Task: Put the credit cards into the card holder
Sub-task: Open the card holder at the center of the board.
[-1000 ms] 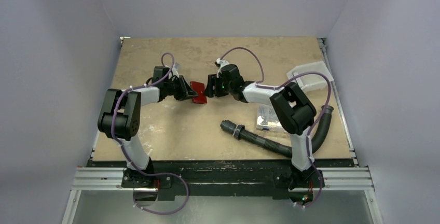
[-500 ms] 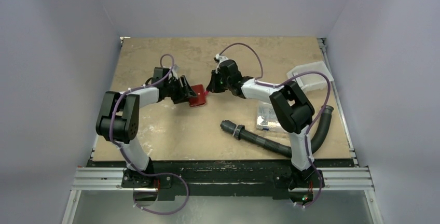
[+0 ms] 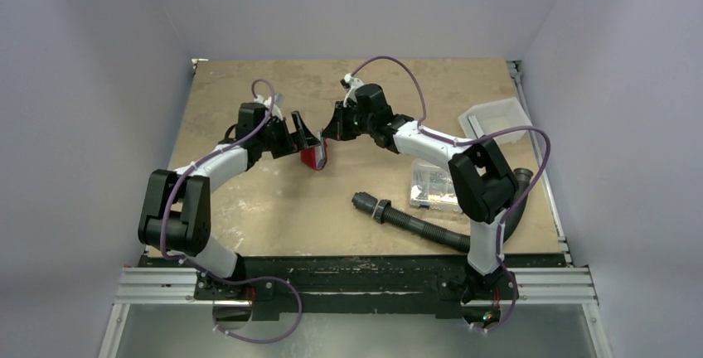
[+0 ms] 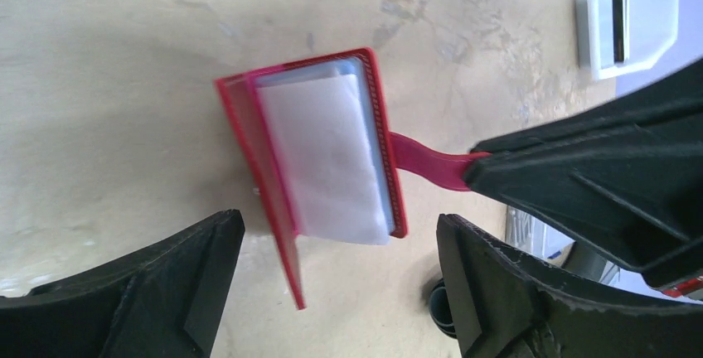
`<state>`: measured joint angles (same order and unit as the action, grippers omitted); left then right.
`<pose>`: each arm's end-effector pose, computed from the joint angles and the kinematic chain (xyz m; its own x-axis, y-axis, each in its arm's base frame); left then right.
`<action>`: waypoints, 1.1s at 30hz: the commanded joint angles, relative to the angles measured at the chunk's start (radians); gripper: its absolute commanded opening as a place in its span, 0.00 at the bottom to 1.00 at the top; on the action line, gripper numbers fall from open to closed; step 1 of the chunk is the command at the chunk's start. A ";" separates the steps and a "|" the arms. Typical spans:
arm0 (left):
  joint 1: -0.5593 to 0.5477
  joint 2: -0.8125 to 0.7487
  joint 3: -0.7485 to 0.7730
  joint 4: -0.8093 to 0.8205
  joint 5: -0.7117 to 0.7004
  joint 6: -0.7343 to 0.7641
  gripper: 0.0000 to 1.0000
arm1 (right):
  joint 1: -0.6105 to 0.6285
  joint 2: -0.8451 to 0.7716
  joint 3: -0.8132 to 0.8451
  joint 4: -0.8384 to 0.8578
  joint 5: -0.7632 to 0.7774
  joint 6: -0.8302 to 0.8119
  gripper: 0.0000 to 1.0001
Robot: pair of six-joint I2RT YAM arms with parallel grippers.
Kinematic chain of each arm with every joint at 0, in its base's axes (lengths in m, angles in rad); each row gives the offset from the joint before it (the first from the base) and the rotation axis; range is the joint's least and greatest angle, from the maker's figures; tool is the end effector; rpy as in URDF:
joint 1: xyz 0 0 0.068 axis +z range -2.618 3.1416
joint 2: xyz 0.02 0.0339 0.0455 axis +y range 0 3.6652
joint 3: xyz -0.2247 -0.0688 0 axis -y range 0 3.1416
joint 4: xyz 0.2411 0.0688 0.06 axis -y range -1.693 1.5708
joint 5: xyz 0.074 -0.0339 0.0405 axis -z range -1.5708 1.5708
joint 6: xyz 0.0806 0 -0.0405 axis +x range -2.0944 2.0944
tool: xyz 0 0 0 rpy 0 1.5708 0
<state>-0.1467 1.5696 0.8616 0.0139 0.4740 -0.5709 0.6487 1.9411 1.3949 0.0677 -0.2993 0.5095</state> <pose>0.3447 -0.0881 0.1338 -0.7903 -0.3693 -0.4889 0.0595 0.7480 -0.6610 0.3622 0.3044 0.1795 -0.7036 0.0514 -0.7087 -0.5071 0.6624 0.5515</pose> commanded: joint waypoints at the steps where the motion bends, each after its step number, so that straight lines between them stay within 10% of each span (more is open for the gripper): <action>1: -0.040 -0.019 0.020 0.006 -0.038 0.051 0.89 | 0.000 -0.011 0.017 0.021 -0.024 0.017 0.00; 8: -0.041 -0.020 0.048 -0.070 -0.108 0.078 0.64 | -0.002 -0.028 -0.013 0.022 -0.023 0.017 0.00; 16: -0.043 -0.177 0.027 -0.073 -0.234 0.099 0.86 | -0.001 -0.042 -0.002 0.011 -0.025 0.016 0.00; 22: -0.044 -0.086 0.100 -0.072 -0.093 -0.008 0.66 | -0.001 -0.048 0.002 0.011 -0.028 0.016 0.00; 33: -0.045 0.076 0.143 -0.162 -0.105 0.082 0.64 | -0.002 -0.049 -0.025 0.018 -0.038 0.017 0.00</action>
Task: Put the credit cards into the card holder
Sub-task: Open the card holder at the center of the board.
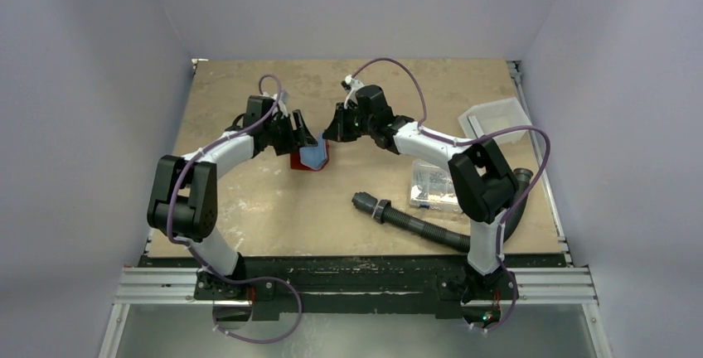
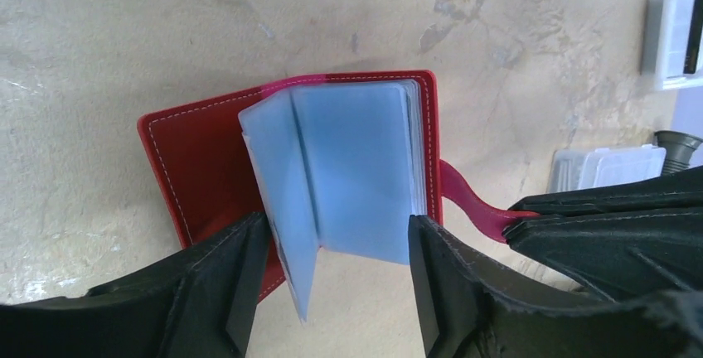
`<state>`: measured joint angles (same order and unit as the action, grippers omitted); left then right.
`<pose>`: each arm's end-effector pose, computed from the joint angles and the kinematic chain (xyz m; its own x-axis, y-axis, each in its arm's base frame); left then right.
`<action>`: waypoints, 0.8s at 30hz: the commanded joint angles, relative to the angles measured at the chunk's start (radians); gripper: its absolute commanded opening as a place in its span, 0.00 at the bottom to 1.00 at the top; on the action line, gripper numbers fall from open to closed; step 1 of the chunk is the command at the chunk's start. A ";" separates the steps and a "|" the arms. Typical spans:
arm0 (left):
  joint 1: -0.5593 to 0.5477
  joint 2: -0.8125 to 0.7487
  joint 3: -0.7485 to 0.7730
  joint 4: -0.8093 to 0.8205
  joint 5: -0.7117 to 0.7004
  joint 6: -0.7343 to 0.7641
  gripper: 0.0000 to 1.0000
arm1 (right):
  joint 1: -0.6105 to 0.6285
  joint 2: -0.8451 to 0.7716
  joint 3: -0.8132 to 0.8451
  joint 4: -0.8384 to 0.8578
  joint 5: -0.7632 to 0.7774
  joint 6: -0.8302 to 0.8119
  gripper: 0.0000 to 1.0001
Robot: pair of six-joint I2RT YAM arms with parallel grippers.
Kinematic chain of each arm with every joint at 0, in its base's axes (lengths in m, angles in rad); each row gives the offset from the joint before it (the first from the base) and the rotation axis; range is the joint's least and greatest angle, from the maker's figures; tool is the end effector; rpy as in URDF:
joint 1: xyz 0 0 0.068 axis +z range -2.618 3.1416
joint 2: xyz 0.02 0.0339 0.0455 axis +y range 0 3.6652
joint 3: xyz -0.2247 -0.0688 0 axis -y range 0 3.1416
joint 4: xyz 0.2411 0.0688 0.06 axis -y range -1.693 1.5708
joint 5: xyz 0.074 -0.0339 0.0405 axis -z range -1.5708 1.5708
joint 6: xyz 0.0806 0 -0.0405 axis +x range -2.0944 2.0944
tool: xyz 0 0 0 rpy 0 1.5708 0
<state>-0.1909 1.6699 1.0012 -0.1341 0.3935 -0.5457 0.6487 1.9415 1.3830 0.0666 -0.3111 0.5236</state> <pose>0.3591 -0.1009 0.1279 -0.8304 -0.3277 -0.4507 0.0068 0.8027 -0.5963 0.3600 0.3039 0.1749 -0.7210 0.0507 -0.6911 -0.4961 0.6585 0.5659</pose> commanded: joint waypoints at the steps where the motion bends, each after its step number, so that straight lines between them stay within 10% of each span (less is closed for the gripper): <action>1: -0.001 -0.023 0.002 -0.030 -0.043 0.069 0.63 | -0.002 -0.051 -0.018 0.020 -0.023 0.004 0.00; 10: 0.001 -0.129 0.001 -0.092 -0.215 0.138 0.83 | 0.001 -0.081 -0.006 0.010 -0.023 0.010 0.00; 24: 0.001 -0.052 -0.023 0.072 0.030 0.069 0.74 | 0.002 -0.070 0.003 0.004 -0.038 0.007 0.00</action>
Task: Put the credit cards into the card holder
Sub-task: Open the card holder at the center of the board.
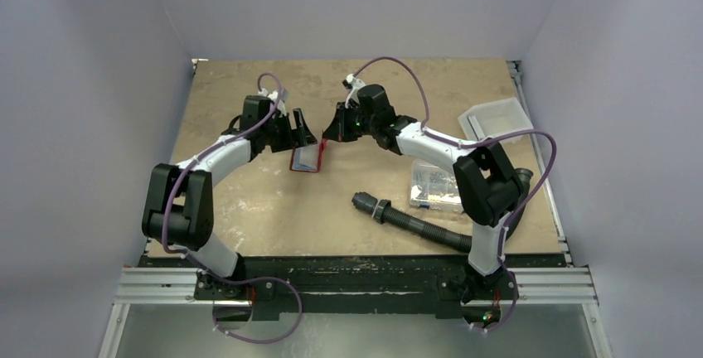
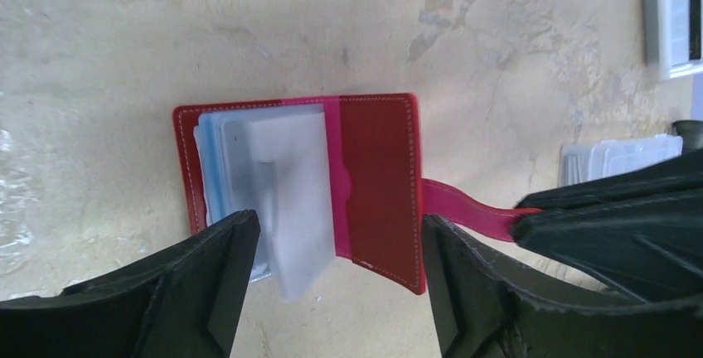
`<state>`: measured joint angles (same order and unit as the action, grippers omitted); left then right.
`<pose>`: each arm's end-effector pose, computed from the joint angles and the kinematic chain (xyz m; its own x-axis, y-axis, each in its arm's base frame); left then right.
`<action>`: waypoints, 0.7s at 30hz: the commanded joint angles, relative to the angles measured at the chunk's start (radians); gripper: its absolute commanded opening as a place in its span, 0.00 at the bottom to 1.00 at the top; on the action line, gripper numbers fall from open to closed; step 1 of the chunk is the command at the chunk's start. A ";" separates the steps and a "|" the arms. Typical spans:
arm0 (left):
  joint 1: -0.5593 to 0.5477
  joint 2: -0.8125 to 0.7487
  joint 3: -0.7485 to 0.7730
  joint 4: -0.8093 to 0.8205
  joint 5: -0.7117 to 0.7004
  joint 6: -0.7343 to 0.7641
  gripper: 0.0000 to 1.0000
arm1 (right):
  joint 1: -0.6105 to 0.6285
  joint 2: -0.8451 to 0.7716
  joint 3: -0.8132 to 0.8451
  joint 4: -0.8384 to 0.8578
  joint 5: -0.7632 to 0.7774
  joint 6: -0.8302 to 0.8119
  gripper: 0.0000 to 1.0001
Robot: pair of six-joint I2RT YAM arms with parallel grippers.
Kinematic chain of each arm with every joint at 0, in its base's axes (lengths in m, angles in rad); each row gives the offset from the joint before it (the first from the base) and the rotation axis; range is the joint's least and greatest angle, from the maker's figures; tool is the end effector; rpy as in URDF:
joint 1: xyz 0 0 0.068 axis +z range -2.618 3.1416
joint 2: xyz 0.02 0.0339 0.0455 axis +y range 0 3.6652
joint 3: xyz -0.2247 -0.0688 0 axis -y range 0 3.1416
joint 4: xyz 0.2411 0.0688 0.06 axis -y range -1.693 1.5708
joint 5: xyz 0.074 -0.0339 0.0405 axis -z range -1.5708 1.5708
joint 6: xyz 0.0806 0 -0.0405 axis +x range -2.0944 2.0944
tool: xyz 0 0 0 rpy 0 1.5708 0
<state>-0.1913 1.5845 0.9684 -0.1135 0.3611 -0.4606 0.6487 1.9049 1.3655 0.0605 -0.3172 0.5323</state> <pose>0.3538 -0.0975 0.1482 -0.7802 -0.2724 -0.5631 0.1001 0.8342 -0.5423 0.3554 0.3010 0.1840 -0.7197 0.0595 -0.6918 -0.4983 0.6496 0.5743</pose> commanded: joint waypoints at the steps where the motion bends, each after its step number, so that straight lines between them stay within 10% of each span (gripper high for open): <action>1: 0.001 0.042 0.014 0.047 0.060 -0.017 0.74 | -0.001 -0.036 0.013 0.013 -0.031 0.002 0.00; 11: 0.018 -0.007 0.008 -0.012 -0.013 -0.001 0.79 | -0.008 0.026 0.016 -0.230 0.339 -0.087 0.00; 21: 0.080 0.067 -0.001 -0.029 0.016 -0.067 0.64 | 0.065 0.043 0.183 -0.417 0.585 -0.245 0.58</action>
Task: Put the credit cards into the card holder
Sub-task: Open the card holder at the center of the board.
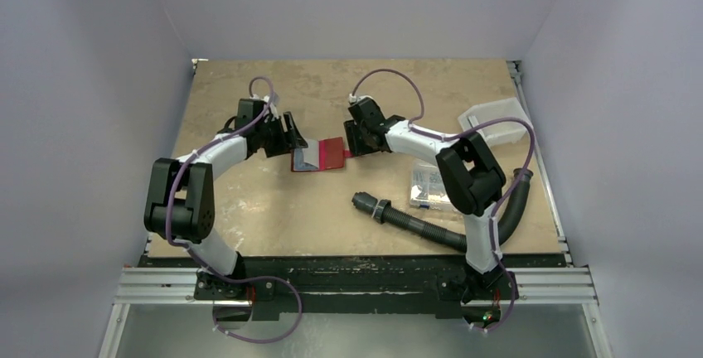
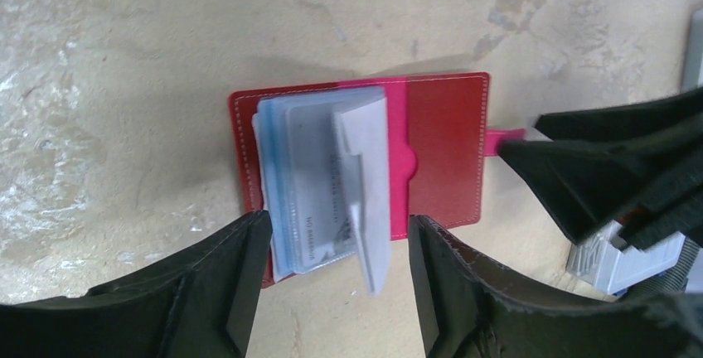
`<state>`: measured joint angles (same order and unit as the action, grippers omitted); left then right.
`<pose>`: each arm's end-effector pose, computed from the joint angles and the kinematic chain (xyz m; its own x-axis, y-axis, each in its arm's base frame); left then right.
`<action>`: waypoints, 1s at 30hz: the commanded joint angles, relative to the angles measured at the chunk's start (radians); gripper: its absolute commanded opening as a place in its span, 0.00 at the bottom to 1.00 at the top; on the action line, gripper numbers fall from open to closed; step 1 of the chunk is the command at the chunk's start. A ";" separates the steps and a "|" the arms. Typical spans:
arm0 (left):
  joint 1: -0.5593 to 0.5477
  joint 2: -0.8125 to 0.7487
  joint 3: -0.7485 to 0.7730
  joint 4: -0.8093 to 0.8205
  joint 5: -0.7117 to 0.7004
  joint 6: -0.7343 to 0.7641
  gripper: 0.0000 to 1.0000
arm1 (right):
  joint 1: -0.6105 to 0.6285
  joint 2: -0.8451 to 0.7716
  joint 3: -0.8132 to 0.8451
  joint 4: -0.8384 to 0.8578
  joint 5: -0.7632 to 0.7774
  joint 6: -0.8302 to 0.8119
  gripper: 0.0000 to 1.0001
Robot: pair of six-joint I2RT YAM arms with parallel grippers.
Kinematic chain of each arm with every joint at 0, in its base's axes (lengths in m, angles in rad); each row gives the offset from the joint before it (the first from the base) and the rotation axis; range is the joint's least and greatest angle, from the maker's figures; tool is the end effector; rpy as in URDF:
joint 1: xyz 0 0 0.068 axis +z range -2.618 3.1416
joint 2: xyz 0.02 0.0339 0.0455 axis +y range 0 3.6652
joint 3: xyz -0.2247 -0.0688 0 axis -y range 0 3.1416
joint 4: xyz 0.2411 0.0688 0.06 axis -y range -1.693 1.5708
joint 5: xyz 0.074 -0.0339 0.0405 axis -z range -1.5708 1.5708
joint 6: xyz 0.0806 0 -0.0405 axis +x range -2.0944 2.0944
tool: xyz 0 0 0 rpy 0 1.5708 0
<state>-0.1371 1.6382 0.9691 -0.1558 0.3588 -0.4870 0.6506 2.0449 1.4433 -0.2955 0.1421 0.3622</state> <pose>0.3556 -0.0776 0.1254 -0.8134 -0.3301 -0.4790 -0.0188 0.8379 -0.5455 0.3660 0.2642 0.1062 -0.7691 -0.1446 -0.6226 -0.2746 0.9544 0.1176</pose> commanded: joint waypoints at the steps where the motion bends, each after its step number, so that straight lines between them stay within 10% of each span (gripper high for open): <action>1: 0.036 0.005 -0.011 0.030 0.028 -0.049 0.64 | 0.084 -0.108 0.130 -0.084 0.153 -0.081 0.61; 6: 0.058 -0.011 -0.007 0.017 0.013 -0.049 0.55 | 0.204 -0.138 0.216 -0.170 0.297 -0.098 0.71; 13: 0.105 0.001 -0.005 -0.001 -0.016 -0.090 0.65 | 0.255 -0.078 0.284 -0.066 0.075 -0.048 0.83; 30: 0.114 0.200 0.041 -0.074 0.045 -0.123 0.33 | 0.261 0.163 0.402 -0.076 0.157 0.157 0.88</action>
<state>-0.0273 1.7893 0.9939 -0.2028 0.3962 -0.5999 0.9089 2.2135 1.8431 -0.4004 0.2707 0.4858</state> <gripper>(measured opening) 0.394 0.888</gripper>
